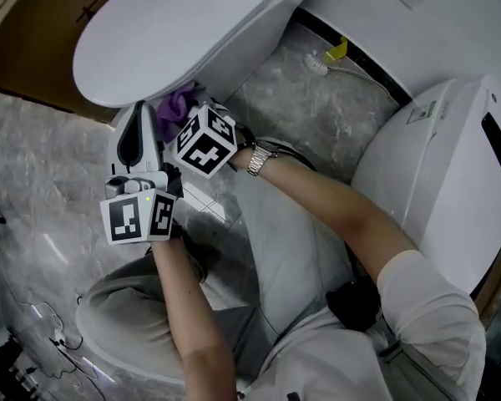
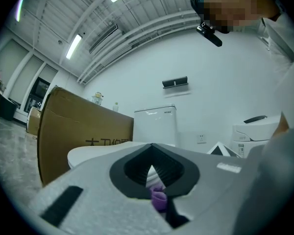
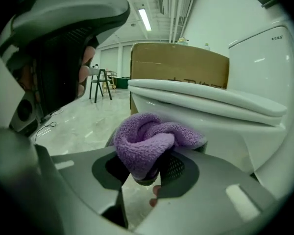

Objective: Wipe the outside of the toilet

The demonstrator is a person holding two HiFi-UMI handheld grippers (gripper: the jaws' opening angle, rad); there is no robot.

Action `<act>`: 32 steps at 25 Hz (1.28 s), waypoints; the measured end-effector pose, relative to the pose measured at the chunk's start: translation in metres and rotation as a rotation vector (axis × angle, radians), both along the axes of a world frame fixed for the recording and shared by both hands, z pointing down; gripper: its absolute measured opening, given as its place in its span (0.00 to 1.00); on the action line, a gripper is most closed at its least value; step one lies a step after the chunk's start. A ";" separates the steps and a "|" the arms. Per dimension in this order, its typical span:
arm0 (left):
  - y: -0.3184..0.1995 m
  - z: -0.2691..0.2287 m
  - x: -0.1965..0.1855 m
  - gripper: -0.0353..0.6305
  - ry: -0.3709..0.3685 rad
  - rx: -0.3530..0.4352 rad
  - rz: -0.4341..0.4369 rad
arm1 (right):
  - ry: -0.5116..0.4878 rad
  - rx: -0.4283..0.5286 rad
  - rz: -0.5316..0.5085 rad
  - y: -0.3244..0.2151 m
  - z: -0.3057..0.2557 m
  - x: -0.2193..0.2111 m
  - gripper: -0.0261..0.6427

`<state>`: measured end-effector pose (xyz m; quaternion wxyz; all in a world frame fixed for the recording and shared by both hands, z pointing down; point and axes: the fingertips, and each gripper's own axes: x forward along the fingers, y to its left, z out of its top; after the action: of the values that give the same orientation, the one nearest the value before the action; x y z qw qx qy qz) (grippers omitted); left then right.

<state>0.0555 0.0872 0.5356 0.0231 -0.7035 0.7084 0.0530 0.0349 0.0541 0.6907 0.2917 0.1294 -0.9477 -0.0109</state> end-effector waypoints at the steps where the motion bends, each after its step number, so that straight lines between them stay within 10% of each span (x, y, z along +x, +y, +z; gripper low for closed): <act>1: 0.001 0.002 0.000 0.06 -0.008 -0.007 -0.002 | -0.006 0.008 -0.037 0.004 -0.001 -0.002 0.23; 14: -0.010 0.028 0.038 0.06 -0.005 -0.056 0.074 | 0.149 -0.025 -0.324 -0.057 0.041 0.095 0.24; 32: -0.039 0.072 0.069 0.06 0.090 -0.081 0.173 | 0.317 -0.092 0.479 -0.320 0.120 0.231 0.24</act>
<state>0.1241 0.0481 0.6077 -0.0417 -0.7591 0.6470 0.0578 0.2662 -0.2656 0.8110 0.4362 0.3328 -0.8321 0.0812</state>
